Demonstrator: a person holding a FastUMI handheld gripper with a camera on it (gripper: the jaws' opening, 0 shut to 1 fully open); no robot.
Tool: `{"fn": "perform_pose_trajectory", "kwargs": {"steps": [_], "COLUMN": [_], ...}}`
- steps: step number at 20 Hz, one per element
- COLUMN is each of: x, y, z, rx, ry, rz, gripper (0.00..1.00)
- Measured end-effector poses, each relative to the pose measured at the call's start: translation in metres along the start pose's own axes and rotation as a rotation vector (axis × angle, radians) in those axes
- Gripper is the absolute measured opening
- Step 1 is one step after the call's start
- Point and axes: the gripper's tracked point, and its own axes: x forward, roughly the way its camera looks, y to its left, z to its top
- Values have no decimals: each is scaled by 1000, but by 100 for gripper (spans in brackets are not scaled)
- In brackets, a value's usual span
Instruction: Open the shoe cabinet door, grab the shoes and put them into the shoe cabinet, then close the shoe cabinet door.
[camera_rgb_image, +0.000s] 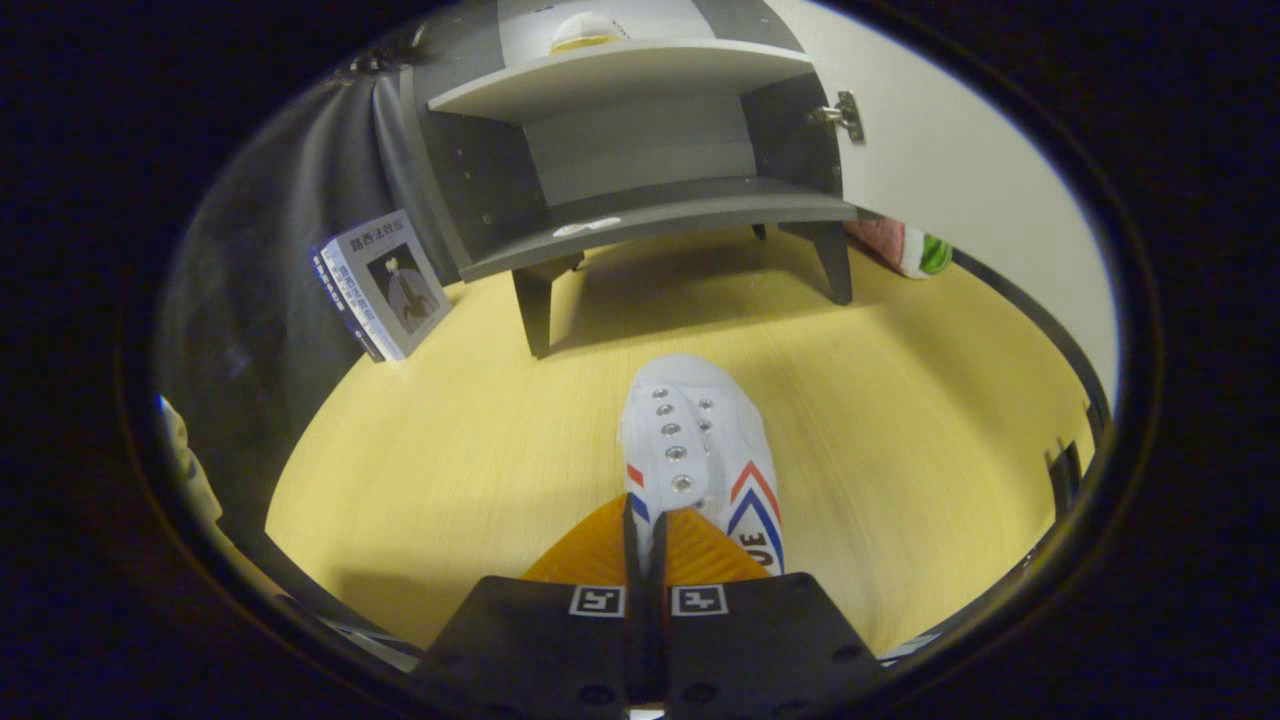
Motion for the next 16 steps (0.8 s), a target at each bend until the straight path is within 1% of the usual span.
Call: {"fn": "perform_pose_trajectory", "kwargs": {"steps": [4,8,12,16], "x": [-12,-33,-62,-97], "y": [-6,-11,-8,-10], "z": [24,58,108,167], "rx": [-8,-11,-44,-95], "ry": [-23,-66,-125,-185], "rz": [-3,-11,-13,-53], "gripper": [3,2,3,3]}}
